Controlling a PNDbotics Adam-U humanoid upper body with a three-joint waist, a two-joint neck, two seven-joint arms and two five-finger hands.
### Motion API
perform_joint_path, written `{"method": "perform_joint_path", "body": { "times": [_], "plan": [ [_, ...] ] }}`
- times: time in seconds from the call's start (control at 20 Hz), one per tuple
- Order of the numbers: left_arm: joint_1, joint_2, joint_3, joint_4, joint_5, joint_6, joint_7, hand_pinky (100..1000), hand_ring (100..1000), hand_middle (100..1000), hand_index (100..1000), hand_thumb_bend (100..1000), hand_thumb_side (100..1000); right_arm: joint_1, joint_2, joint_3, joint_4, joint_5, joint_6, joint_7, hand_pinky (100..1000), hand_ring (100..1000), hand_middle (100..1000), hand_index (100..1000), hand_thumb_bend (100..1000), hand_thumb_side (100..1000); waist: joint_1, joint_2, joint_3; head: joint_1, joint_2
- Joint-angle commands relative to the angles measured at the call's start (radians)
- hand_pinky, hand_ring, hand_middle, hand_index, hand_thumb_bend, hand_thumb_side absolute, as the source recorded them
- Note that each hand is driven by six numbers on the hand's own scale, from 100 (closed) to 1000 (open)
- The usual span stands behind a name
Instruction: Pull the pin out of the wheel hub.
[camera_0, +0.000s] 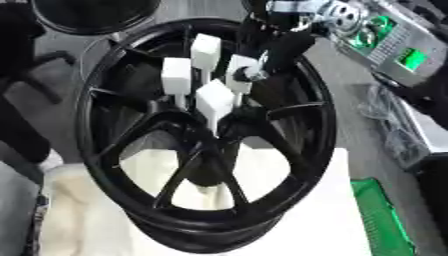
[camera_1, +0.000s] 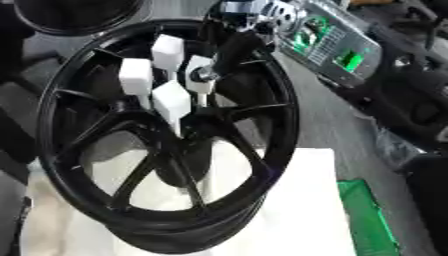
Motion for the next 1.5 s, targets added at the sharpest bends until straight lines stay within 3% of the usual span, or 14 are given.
{"method": "perform_joint_path", "body": {
  "times": [0.05,0.7,1.25,1.5],
  "plan": [
    [-0.013,0.028,0.011,-0.023,0.004,-0.003,-0.001,746,890,878,866,889,563,-0.012,-0.012,-0.012,0.014,0.009,0.000,0.002,729,725,697,797,483,248,0.006,-0.011,0.002,-0.006,-0.001],
    [-0.017,0.023,0.013,-0.028,0.008,-0.004,0.003,747,889,878,866,885,564,-0.004,0.009,-0.019,0.066,0.008,-0.039,-0.002,722,695,654,761,480,230,0.012,0.001,0.012,-0.011,-0.001],
    [-0.013,0.019,0.016,-0.027,0.008,-0.005,0.006,748,888,878,865,880,566,-0.014,0.008,-0.025,0.036,-0.074,-0.021,-0.080,720,708,581,699,456,153,0.006,0.002,0.015,0.005,-0.001],
    [-0.013,0.019,0.016,-0.027,0.008,-0.007,0.006,750,890,880,866,876,575,-0.019,0.001,-0.021,0.033,-0.094,-0.013,-0.074,723,697,566,686,472,133,0.002,0.000,0.015,0.005,-0.001]
  ]
}}
